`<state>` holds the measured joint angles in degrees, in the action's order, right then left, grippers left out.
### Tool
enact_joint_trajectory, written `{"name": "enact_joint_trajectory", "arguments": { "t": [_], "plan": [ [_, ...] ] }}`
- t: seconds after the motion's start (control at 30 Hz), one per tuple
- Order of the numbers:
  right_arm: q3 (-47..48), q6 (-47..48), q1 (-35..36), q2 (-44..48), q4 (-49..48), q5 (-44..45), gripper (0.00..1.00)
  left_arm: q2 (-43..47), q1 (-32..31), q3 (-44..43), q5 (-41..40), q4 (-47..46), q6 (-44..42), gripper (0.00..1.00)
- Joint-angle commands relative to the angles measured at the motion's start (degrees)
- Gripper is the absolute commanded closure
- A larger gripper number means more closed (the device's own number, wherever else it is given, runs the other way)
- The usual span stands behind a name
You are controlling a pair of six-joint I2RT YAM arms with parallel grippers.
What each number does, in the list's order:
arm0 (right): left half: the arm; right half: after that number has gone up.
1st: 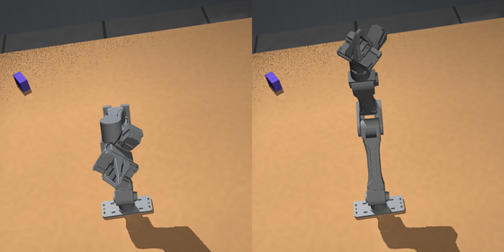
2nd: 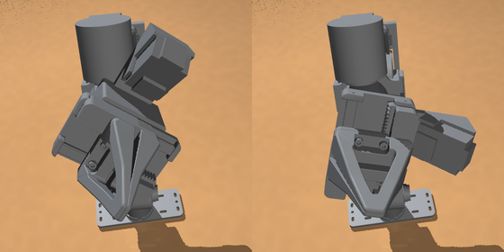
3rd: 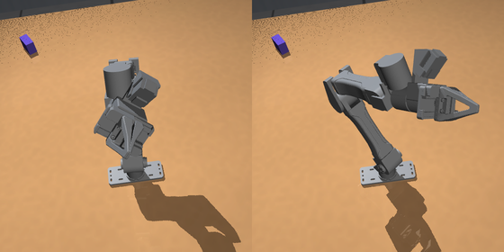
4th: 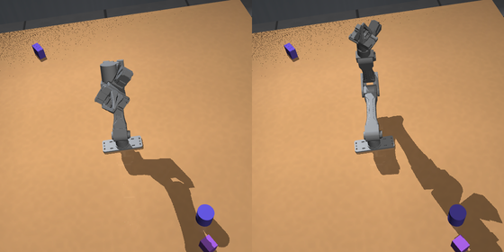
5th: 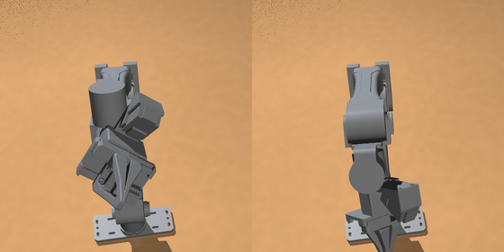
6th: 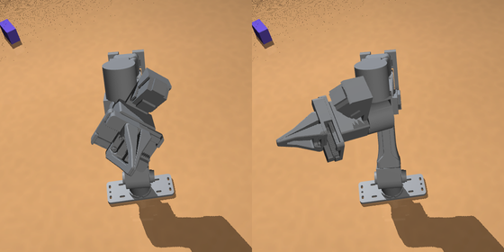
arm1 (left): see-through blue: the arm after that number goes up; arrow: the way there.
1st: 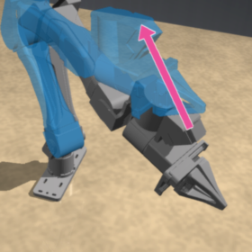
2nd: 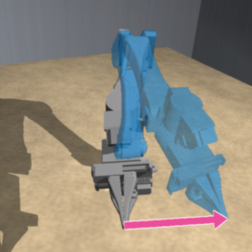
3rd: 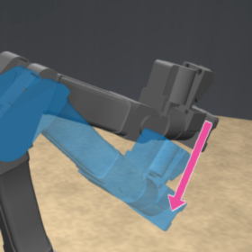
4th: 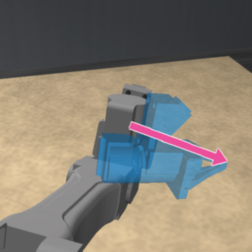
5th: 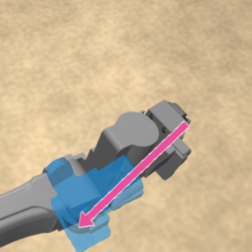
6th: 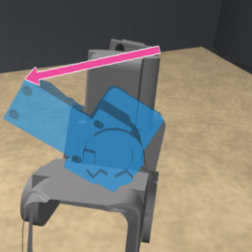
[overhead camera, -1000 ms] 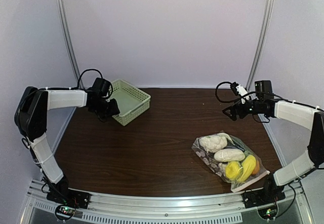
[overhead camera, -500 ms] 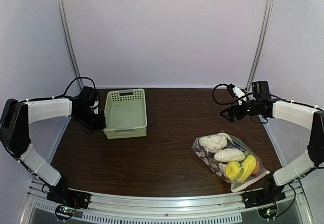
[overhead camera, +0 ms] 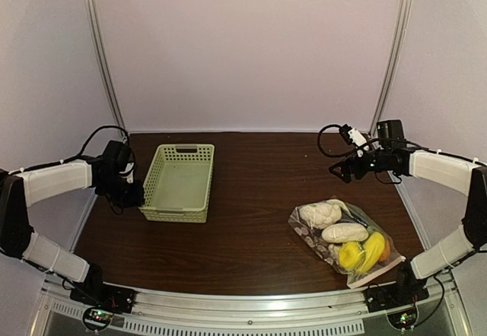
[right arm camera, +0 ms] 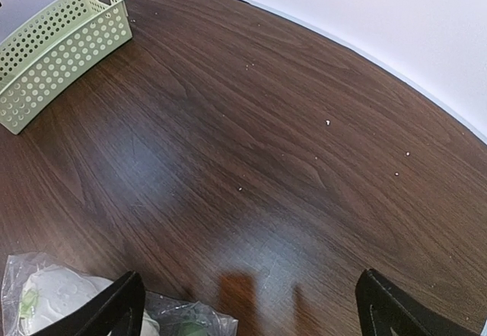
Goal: Open the zip-top bag and remove the fake food
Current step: Move the bin to the center of the board.
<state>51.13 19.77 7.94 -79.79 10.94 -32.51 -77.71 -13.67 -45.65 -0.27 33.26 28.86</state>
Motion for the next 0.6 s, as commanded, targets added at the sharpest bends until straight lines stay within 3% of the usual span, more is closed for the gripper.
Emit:
{"name": "enact_joint_trajectory", "arguments": {
  "t": [0.0, 0.13, 0.17, 0.23, 0.3, 0.47, 0.57],
  "plan": [
    [1.3, 0.2, 0.7, -0.5, 0.7, 0.7, 0.03, 3.3, 1.6, 3.4, -0.4, 3.7, -0.5, 0.77],
    [1.4, 0.0, 1.0, -0.5, 0.9, 0.4, 0.03, 5.0, 3.3, 1.4, 0.2, 5.1, -0.3, 0.78],
    [1.4, 0.0, 1.0, -0.3, 1.0, 0.2, 0.03, 4.9, 3.5, 0.6, 0.3, 5.1, -1.0, 0.73],
    [1.6, 0.6, 1.1, 0.0, 1.8, 0.2, 0.03, 3.7, 3.6, -2.0, 0.3, 6.4, -2.2, 0.54],
    [2.5, 3.0, 1.0, 0.8, 4.9, -0.2, 0.04, 2.8, 3.6, -5.3, 2.8, 7.9, -3.9, 0.46],
    [7.3, 18.1, 1.0, 2.9, 22.8, -2.1, 0.07, 5.2, 3.5, -13.2, 1.3, 8.2, -8.4, 0.39],
    [7.6, 25.7, 1.0, 4.9, 33.4, -2.3, 0.08, 7.9, 2.5, -14.3, 7.7, -0.4, -15.0, 0.42]
  ]
}}
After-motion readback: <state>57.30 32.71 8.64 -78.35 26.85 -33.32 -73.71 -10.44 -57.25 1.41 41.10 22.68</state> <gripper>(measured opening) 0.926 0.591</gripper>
